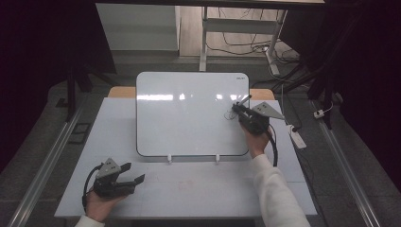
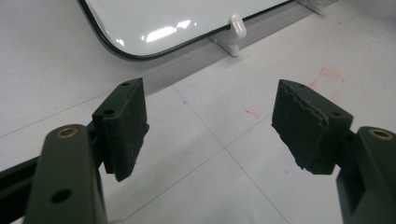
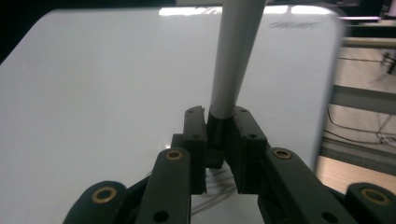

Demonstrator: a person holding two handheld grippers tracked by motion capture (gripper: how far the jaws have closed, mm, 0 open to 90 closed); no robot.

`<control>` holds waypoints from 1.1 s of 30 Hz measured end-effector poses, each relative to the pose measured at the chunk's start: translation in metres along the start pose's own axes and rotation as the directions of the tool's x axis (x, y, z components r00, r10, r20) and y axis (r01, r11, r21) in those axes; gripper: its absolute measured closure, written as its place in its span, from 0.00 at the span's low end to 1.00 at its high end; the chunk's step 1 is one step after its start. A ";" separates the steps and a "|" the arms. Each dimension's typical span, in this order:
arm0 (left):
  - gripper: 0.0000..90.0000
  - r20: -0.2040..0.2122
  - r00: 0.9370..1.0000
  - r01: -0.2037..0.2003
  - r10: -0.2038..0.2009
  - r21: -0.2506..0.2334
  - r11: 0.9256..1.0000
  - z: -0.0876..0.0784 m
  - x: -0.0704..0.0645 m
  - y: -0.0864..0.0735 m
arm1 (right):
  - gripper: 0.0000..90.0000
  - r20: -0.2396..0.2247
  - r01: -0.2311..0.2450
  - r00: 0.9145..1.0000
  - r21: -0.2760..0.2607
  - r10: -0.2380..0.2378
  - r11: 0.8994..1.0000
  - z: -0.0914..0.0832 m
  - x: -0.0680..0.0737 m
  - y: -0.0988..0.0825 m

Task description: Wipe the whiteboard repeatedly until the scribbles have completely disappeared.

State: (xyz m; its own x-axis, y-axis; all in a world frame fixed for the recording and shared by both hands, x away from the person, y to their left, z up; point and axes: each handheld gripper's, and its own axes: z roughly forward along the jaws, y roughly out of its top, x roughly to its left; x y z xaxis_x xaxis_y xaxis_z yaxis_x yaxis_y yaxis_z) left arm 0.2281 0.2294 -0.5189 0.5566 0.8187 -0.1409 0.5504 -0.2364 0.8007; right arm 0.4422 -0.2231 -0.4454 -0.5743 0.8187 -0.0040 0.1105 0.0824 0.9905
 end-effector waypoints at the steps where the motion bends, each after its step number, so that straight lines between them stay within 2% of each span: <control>1: 0.30 0.000 1.000 0.000 0.000 0.000 1.000 0.000 0.000 0.000 | 0.86 0.004 -0.002 1.000 -0.001 0.002 1.000 0.001 -0.001 0.001; 2: 0.30 0.000 1.000 0.000 0.000 0.000 1.000 0.000 0.000 0.000 | 0.86 0.006 0.015 1.000 0.003 -0.015 1.000 0.002 0.002 0.002; 3: 0.30 0.000 1.000 0.001 -0.001 -0.001 1.000 0.000 0.001 0.000 | 0.86 -0.032 0.033 0.999 0.013 -0.033 0.999 0.004 0.007 0.001; 5: 0.30 0.000 1.000 0.004 -0.004 -0.001 1.000 0.000 0.002 0.000 | 0.86 -0.123 0.097 0.988 0.042 -0.091 0.994 0.006 0.022 -0.006; 6: 0.30 0.000 1.000 0.005 -0.005 -0.001 1.000 0.000 0.002 0.000 | 0.86 -0.140 0.134 0.982 0.050 -0.126 0.990 0.007 0.028 -0.009; 7: 0.30 0.001 1.000 0.005 -0.005 0.000 1.000 0.000 0.002 0.000 | 0.86 -0.138 0.141 0.982 0.051 -0.133 0.989 0.007 0.028 -0.009; 8: 0.30 0.001 1.000 0.003 -0.003 0.001 1.000 0.000 0.001 0.000 | 0.86 -0.125 0.110 0.987 0.041 -0.104 0.993 0.008 0.024 -0.007; 10: 0.30 0.001 1.000 0.001 -0.001 -0.001 1.000 0.000 0.000 0.000 | 0.87 -0.046 0.040 0.998 0.008 -0.040 0.999 0.007 0.011 -0.001; 11: 0.30 0.001 1.000 0.000 0.000 -0.002 1.000 -0.001 0.000 0.000 | 0.86 -0.025 0.007 1.000 -0.004 -0.007 1.000 0.006 0.004 0.002; 12: 0.30 0.000 1.000 0.001 -0.001 -0.005 1.000 -0.002 0.000 0.000 | 0.87 -0.022 -0.008 1.000 -0.005 0.008 1.000 0.006 0.001 0.002; 13: 0.30 0.000 1.000 0.000 0.000 -0.005 1.000 -0.002 0.001 0.000 | 0.87 -0.019 0.002 1.000 -0.002 -0.002 1.000 0.006 0.003 0.002; 14: 0.30 -0.001 1.000 0.002 -0.002 -0.005 1.000 -0.001 0.001 0.000 | 0.87 -0.040 0.020 0.999 0.012 -0.019 1.000 0.006 0.007 0.001; 17: 0.30 0.000 1.000 0.004 -0.004 -0.001 1.000 0.000 0.002 0.000 | 0.87 -0.134 0.094 0.987 0.056 -0.086 0.994 0.007 0.025 -0.008; 18: 0.30 -0.001 1.000 0.002 -0.002 -0.001 1.000 0.000 0.002 0.000 | 0.87 -0.133 0.115 0.985 0.058 -0.107 0.992 0.006 0.027 -0.009; 19: 0.30 0.001 1.000 0.002 -0.002 -0.001 1.000 -0.001 0.001 0.000 | 0.87 -0.128 0.104 0.987 0.057 -0.096 0.993 0.006 0.025 -0.007; 21: 0.30 0.001 1.000 0.000 0.000 -0.002 1.000 -0.001 0.000 0.000 | 0.87 -0.038 0.067 0.997 0.027 -0.066 0.997 0.003 0.014 -0.003; 22: 0.30 0.001 1.000 0.000 0.000 -0.004 1.000 -0.002 0.000 0.000 | 0.87 -0.018 0.036 0.999 0.015 -0.036 0.999 0.002 0.008 -0.002; 23: 0.30 -0.001 1.000 0.001 -0.001 -0.005 1.000 -0.002 0.000 0.000 | 0.87 -0.027 0.018 0.999 0.011 -0.018 1.000 0.001 0.006 -0.002; 24: 0.30 -0.001 1.000 0.001 -0.001 -0.005 1.000 -0.002 0.000 0.000 | 0.87 -0.034 0.028 0.999 0.019 -0.028 0.999 0.001 0.009 -0.003; 26: 0.30 -0.003 1.000 0.003 -0.003 -0.002 1.000 -0.001 0.002 0.000 | 0.87 -0.114 0.097 0.989 0.058 -0.090 0.994 0.001 0.024 -0.010; 27: 0.30 -0.002 1.000 0.004 -0.004 -0.001 1.000 0.000 0.002 0.000 | 0.87 -0.140 0.140 0.982 0.071 -0.129 0.988 0.001 0.031 -0.013; 28: 0.30 -0.002 1.000 0.004 -0.004 -0.001 1.000 0.000 0.002 0.000 | 0.87 -0.140 0.173 0.977 0.072 -0.161 0.982 0.000 0.035 -0.015; 29: 0.30 -0.001 1.000 0.004 -0.004 0.001 1.000 0.000 0.002 0.000 | 0.87 -0.140 0.166 0.978 0.071 -0.155 0.984 0.000 0.033 -0.014; 31: 0.30 -0.001 1.000 0.000 0.000 0.000 1.000 0.000 0.000 0.000 | 0.87 -0.066 0.119 0.991 0.041 -0.116 0.992 -0.001 0.022 -0.010; 32: 0.30 0.000 1.000 -0.001 0.001 -0.002 1.000 -0.001 0.000 0.000 | 0.87 -0.038 0.093 0.995 0.025 -0.092 0.995 -0.001 0.015 -0.008; 33: 0.30 0.000 1.000 -0.002 0.002 -0.004 1.000 -0.001 -0.001 0.000 | 0.87 -0.032 0.061 0.998 0.017 -0.061 0.998 -0.001 0.011 -0.007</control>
State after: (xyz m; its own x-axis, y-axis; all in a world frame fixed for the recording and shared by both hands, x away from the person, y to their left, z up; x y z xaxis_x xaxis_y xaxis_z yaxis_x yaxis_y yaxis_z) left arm 0.2270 0.2294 -0.5180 0.5573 0.8186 -0.1394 0.5473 -0.2358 0.8031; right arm 0.4342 -0.2157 -0.4519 -0.6059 0.7933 -0.0598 0.0885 0.1419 0.9859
